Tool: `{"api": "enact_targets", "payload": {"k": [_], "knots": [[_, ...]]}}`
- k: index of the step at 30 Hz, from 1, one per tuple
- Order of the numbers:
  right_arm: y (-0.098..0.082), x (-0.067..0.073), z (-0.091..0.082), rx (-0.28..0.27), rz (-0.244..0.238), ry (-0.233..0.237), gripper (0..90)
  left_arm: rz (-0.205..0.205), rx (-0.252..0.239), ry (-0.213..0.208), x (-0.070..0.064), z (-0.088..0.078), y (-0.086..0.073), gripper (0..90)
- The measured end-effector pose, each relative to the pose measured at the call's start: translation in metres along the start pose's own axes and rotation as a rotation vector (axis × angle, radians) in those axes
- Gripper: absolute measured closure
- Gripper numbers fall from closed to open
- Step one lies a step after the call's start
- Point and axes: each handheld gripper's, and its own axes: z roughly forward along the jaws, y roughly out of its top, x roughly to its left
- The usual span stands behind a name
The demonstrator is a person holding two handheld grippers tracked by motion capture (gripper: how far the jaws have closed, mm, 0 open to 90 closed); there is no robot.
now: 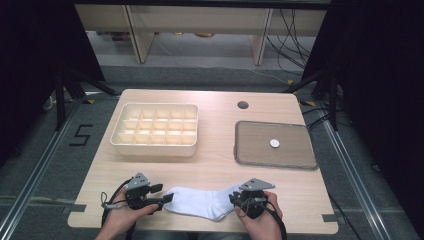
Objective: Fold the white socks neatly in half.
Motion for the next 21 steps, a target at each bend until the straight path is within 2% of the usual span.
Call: {"api": "enact_targets", "payload": {"k": [5, 6, 8, 11, 12, 15, 16, 17, 18, 21], "knots": [[0.007, 0.004, 0.004, 0.021, -0.013, 0.047, 90.0, -0.005, 0.019, 0.007, 0.001, 0.002, 0.002, 42.0], [0.009, 0.007, 0.007, 0.018, -0.014, 0.054, 90.0, -0.017, 0.019, 0.011, 0.002, 0.002, 0.003, 42.2], [0.011, 0.008, 0.009, 0.022, -0.025, 0.056, 90.0, -0.017, 0.026, 0.016, 0.003, 0.002, 0.004, 42.9], [0.018, 0.015, 0.016, 0.055, -0.037, 0.067, 90.0, -0.025, 0.052, 0.027, 0.003, 0.001, 0.005, 43.4], [0.02, 0.016, 0.017, 0.059, -0.047, 0.069, 90.0, -0.009, 0.077, 0.031, 0.003, 0.0, 0.007, 43.2], [0.024, 0.022, 0.021, 0.074, -0.049, 0.082, 90.0, -0.022, 0.074, 0.043, 0.001, 0.001, 0.008, 42.9], [0.027, 0.028, 0.024, 0.098, -0.05, 0.092, 90.0, 0.007, 0.102, 0.04, 0.004, 0.0, 0.009, 42.8], [0.027, 0.028, 0.024, 0.098, -0.05, 0.092, 90.0, 0.007, 0.102, 0.04, 0.004, 0.0, 0.009, 42.8], [0.028, 0.031, 0.027, 0.104, -0.053, 0.1, 90.0, -0.017, 0.093, 0.036, 0.003, 0.002, 0.008, 42.8], [0.031, 0.042, 0.037, 0.142, -0.081, 0.122, 90.0, -0.029, 0.105, 0.03, 0.002, 0.004, 0.007, 43.4]]}}
